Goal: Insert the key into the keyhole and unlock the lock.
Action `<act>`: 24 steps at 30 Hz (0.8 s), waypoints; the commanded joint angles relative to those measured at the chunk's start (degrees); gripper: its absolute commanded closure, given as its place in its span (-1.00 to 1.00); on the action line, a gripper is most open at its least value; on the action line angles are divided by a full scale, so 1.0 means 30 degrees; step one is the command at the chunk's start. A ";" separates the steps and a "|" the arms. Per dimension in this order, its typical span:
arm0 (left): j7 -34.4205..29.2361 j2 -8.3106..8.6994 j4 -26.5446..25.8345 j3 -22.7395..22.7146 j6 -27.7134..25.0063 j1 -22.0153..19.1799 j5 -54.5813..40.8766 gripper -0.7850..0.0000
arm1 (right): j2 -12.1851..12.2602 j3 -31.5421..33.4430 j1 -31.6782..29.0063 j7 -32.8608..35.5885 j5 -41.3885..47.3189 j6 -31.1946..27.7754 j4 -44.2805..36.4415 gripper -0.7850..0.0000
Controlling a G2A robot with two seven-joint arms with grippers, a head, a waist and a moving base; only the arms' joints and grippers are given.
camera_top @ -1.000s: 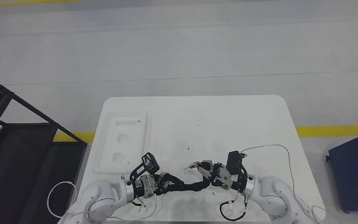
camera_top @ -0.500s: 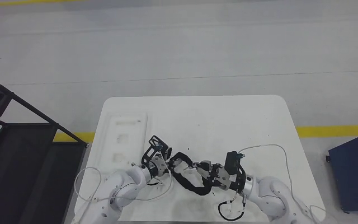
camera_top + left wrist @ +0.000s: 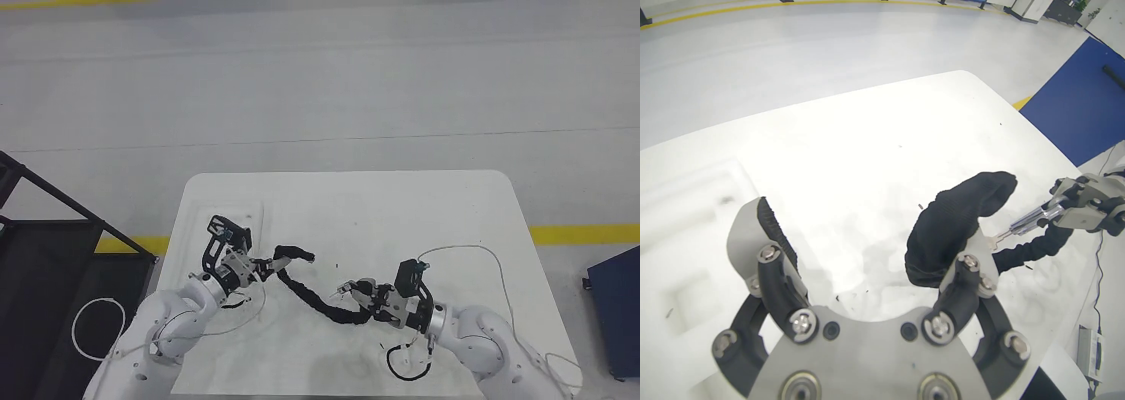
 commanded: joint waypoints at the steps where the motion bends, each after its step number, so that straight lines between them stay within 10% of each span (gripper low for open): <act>1: -0.0012 -0.0008 0.0056 0.0112 0.0010 0.0023 0.0054 -1.00 | -0.0022 -0.0081 0.0110 0.0036 0.0017 0.0049 0.0106 1.00; 10: -0.1482 -0.0417 0.1033 0.3934 -0.0917 -0.0905 0.1570 -1.00 | -0.0024 0.0025 0.0103 -0.0066 -0.0142 0.0447 -0.0080 1.00; 24: 0.0921 -0.2581 0.6691 0.9705 0.5760 -0.7143 0.5035 -1.00 | 0.0274 0.1435 -0.1414 -0.0884 -0.0700 0.0661 -0.1507 1.00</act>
